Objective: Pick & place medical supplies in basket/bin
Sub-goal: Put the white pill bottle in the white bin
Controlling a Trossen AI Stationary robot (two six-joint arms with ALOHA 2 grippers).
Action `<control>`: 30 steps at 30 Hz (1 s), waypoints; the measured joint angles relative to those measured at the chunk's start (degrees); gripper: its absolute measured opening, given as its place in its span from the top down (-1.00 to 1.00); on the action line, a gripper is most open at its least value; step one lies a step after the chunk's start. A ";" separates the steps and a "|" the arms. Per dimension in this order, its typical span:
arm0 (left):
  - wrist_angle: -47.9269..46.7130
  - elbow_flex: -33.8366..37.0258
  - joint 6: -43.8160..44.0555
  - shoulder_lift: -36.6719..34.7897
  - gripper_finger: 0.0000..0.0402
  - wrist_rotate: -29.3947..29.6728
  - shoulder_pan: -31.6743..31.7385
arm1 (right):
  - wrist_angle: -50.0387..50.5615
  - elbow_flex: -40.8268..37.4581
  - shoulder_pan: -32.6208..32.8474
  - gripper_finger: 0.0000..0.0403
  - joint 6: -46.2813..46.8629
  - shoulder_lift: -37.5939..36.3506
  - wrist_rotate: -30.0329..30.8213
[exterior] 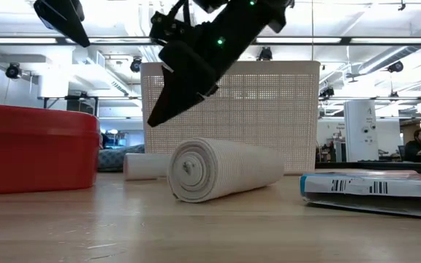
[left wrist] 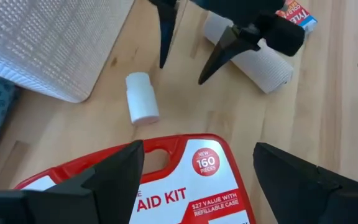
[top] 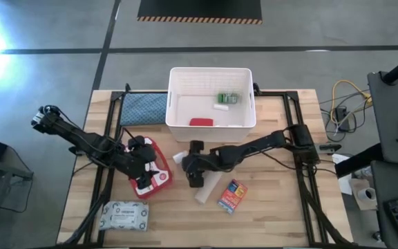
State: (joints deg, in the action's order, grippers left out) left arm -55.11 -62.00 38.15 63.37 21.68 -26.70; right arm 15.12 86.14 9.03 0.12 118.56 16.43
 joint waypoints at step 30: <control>0.02 0.24 3.43 0.02 -0.40 2.74 -0.02 | 33.98 35.50 -7.10 -0.14 -6.76 23.69 -9.47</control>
State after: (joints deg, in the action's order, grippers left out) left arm -55.09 -61.76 41.58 63.40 24.43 -26.72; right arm 49.11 121.64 1.93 -6.63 142.26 6.96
